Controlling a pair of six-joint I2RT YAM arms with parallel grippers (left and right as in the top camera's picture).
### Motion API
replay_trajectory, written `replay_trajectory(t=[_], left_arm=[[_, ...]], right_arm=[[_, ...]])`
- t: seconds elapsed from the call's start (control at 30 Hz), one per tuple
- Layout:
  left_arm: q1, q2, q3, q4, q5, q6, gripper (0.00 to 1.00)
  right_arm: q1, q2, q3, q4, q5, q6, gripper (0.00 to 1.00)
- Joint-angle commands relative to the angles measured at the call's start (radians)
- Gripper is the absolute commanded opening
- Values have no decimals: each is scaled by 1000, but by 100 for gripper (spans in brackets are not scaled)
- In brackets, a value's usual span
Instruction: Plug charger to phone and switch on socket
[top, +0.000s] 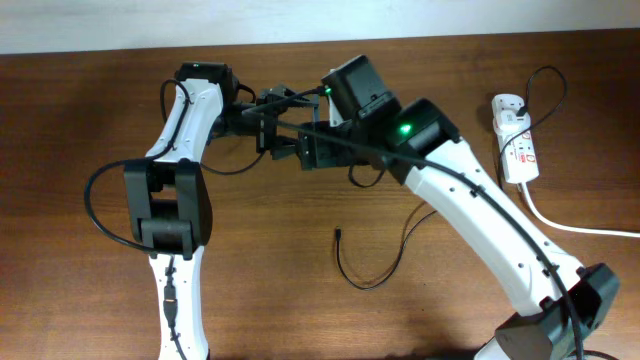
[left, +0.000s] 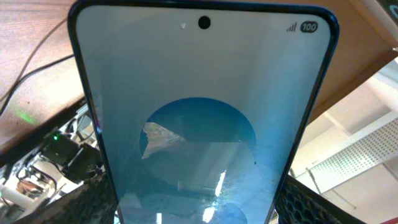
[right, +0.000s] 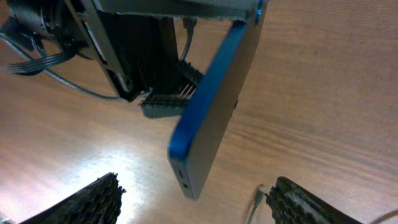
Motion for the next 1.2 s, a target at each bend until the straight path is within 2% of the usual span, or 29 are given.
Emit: replay_trajectory(t=[0.0, 0.03, 0.13, 0.27, 0.43, 0.57, 0.6, 0.7, 0.77, 1.17], left_arm=[[6, 4, 21, -12, 51, 8, 79], [6, 4, 21, -12, 51, 8, 79], [6, 4, 21, -12, 51, 8, 79], [6, 4, 21, -24, 51, 8, 80], [6, 4, 21, -30, 51, 8, 80], [6, 4, 21, -30, 51, 8, 80], [6, 4, 21, -30, 51, 8, 80], [6, 4, 21, -30, 51, 8, 80], [6, 4, 21, -30, 51, 8, 80], [6, 4, 21, -30, 51, 8, 80]], right_arm=[[76, 3, 16, 15, 301, 86, 72], [107, 10, 16, 32, 383, 127, 72], [151, 48, 13, 79, 468, 127, 72], [167, 79, 13, 85, 550, 161, 64], [166, 108, 13, 85, 549, 180, 46], [166, 114, 13, 89, 564, 182, 43], [166, 114, 13, 92, 563, 182, 37], [166, 114, 13, 98, 549, 183, 34], [166, 114, 13, 101, 548, 183, 28], [166, 114, 13, 105, 548, 183, 18]])
